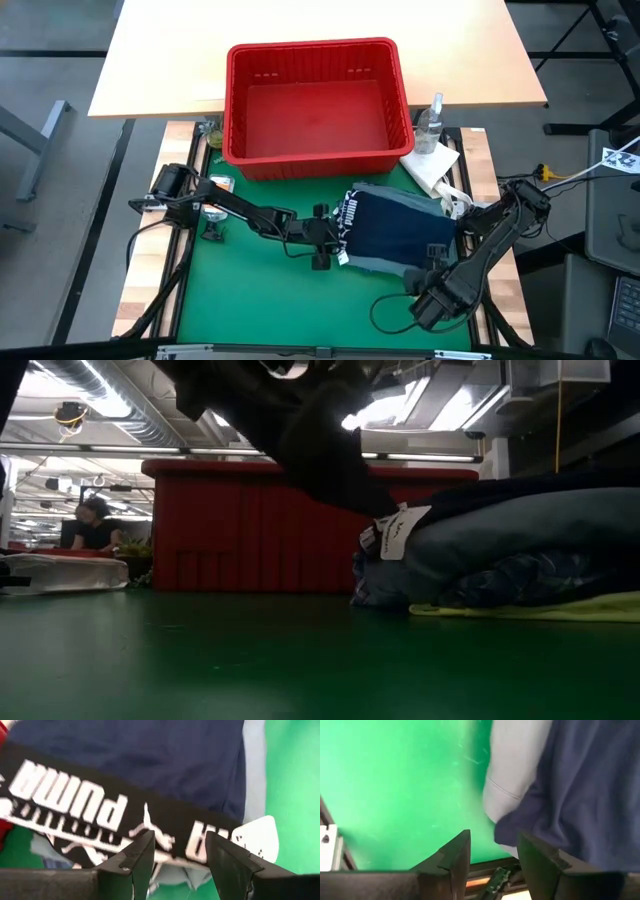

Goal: Fold Laundry from Bin
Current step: Put the stacked laundry into the red bin

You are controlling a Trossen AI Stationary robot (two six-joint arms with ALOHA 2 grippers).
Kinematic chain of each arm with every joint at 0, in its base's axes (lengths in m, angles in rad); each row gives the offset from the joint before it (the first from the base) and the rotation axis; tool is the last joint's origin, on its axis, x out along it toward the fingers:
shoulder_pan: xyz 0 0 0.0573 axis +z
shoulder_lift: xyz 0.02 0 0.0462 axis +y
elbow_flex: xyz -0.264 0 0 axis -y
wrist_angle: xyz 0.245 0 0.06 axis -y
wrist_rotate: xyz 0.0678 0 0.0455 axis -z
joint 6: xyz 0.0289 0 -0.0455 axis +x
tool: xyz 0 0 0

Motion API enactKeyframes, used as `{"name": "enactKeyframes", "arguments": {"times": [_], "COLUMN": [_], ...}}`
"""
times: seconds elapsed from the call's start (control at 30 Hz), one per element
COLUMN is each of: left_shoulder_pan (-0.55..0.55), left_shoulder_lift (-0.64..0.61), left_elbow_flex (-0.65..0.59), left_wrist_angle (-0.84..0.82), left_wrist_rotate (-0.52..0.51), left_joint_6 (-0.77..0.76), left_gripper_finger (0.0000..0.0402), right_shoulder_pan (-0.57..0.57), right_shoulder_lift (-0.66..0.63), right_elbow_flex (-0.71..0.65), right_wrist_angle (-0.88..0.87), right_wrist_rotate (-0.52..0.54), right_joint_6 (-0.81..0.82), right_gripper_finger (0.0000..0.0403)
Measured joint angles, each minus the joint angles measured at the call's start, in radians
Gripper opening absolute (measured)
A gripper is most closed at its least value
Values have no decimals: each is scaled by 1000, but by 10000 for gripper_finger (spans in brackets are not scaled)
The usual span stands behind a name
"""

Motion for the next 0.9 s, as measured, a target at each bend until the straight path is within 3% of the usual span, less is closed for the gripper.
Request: {"name": "enactKeyframes", "arguments": {"times": [0.3,0.67,0.9], "left_shoulder_pan": [-5,11,28], "left_shoulder_lift": [-71,-236,-326], "left_elbow_flex": [0,0,0], "left_wrist_angle": [-2,-82,-164], "left_wrist_rotate": [3,28,20], "left_joint_6": [2,1,3], "left_gripper_finger": [170,170,170], "right_shoulder_pan": [0,12,12], "right_shoulder_lift": [0,-70,-149], "right_elbow_flex": [0,0,-22], "right_wrist_angle": [57,-118,-112], "right_wrist_rotate": [-2,-77,62], "right_joint_6": [15,3,126], "right_gripper_finger": [159,159,159]}}
